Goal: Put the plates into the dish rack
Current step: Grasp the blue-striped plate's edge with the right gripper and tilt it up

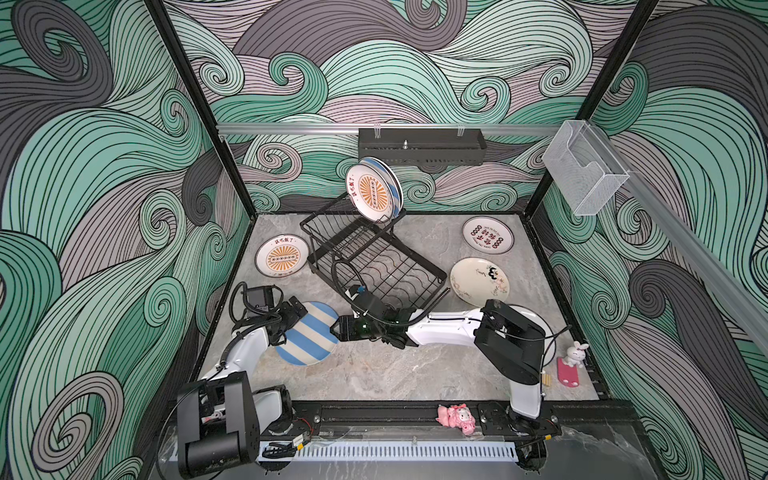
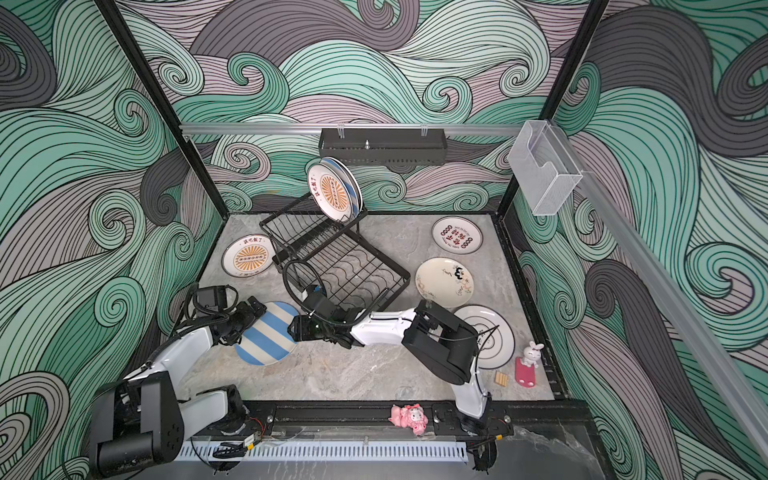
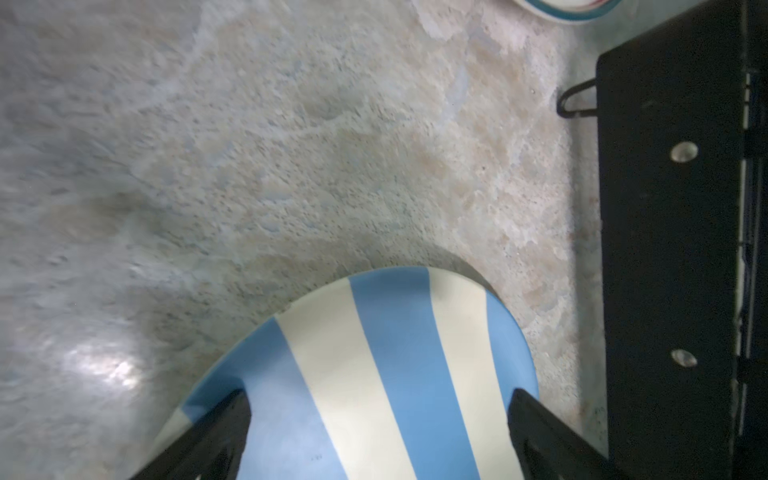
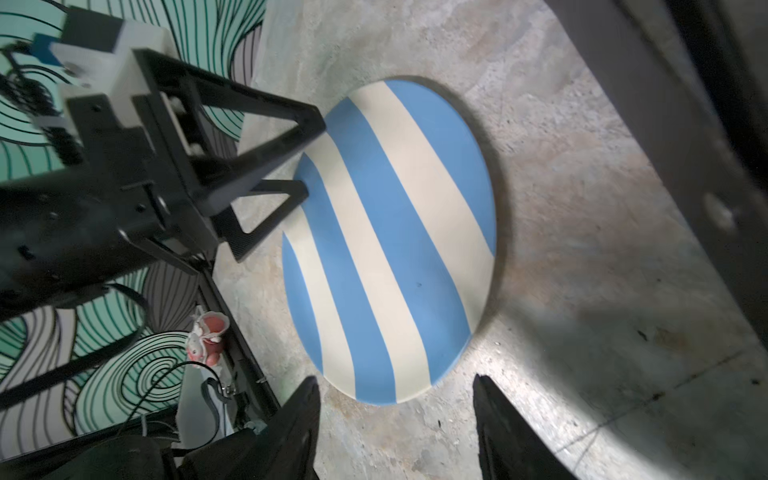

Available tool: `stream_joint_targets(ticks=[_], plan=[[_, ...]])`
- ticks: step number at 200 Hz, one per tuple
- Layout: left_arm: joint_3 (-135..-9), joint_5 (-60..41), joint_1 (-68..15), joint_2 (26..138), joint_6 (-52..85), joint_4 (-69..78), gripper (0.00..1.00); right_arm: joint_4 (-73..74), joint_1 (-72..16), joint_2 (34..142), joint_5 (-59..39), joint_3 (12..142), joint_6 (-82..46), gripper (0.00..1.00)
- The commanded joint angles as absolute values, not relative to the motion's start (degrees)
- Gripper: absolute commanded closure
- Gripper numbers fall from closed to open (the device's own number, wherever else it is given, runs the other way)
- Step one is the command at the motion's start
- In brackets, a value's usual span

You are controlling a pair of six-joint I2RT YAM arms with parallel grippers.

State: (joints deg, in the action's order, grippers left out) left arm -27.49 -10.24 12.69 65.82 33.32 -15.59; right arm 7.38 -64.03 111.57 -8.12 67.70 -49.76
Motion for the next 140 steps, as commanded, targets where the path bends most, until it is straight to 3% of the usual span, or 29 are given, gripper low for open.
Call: stream_joint_targets(ticks=[1,140], plan=[[-31.5,-5.33,12.74,65.62,32.51,-18.09,0.01,2.68,-64.76,111.05,-5.79,68.4,-47.74,0.35],[-30.35,-10.35,13.4,73.5,32.93,-13.33,0.02,11.26,-63.78,120.33,-9.61,70.62,-55.3,0.28]])
